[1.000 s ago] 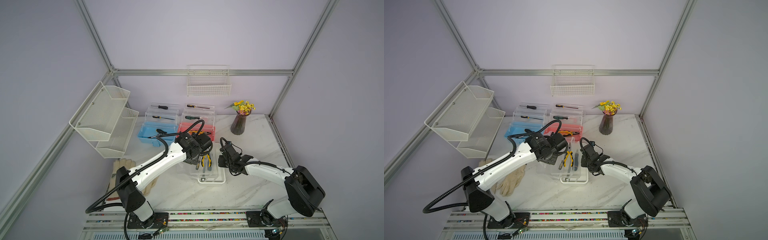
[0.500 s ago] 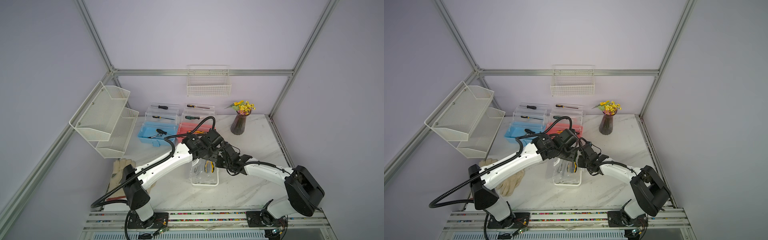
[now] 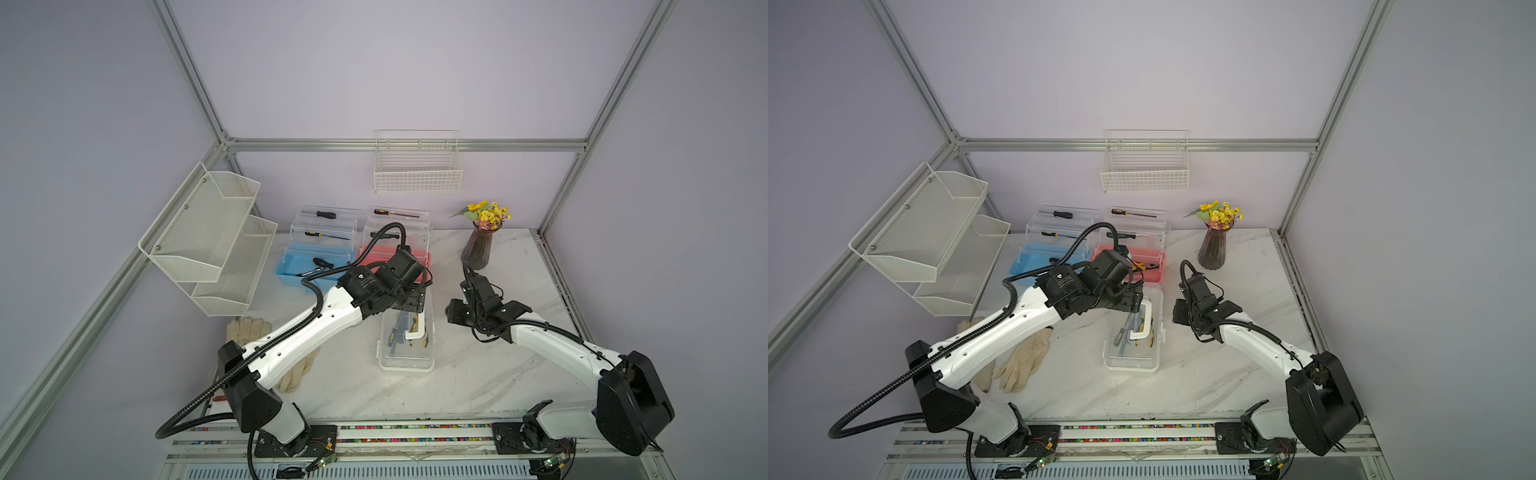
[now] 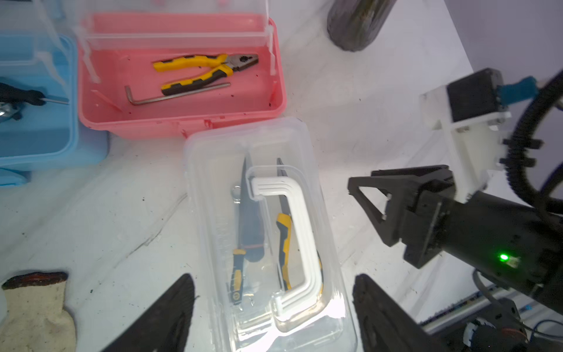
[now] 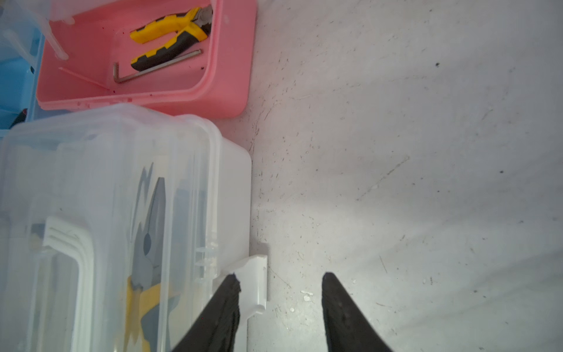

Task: Close toolboxes
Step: Close the toolbox lid, then fasten the toolbox latch on the toolbox.

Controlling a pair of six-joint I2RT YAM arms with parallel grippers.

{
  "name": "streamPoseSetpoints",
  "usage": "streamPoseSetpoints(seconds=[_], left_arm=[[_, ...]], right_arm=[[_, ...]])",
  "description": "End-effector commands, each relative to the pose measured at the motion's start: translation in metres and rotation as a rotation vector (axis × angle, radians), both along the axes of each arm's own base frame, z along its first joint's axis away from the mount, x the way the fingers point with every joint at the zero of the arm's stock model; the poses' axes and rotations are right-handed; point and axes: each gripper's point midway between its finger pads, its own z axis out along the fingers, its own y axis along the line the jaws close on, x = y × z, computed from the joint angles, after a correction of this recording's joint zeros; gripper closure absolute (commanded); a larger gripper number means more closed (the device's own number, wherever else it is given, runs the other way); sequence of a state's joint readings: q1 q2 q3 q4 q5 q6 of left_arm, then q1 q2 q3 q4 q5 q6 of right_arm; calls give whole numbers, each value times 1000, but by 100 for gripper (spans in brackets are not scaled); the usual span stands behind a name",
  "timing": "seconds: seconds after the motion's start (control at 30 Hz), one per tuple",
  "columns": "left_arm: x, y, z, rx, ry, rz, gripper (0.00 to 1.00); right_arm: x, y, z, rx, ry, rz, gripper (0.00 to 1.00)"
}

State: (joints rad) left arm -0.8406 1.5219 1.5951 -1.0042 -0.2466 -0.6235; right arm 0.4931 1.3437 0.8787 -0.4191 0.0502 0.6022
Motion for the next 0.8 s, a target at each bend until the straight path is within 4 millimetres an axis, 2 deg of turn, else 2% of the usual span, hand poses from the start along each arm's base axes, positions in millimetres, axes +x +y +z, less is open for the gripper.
streamPoseSetpoints(seconds=[0.0, 0.17, 0.47, 0.77], left_arm=[[6, 18, -14, 33, -20, 42, 0], [14, 23, -48, 71, 32, 72, 0], [26, 16, -98, 112, 129, 75, 0], [29, 2, -125, 62, 213, 53, 0]], right_arm=[[-4, -3, 3, 19, 12, 39, 51], [-6, 2, -2, 73, 44, 72, 46], [-14, 5, -11, 117, 77, 88, 35], [-16, 6, -18, 140, 86, 94, 27]])
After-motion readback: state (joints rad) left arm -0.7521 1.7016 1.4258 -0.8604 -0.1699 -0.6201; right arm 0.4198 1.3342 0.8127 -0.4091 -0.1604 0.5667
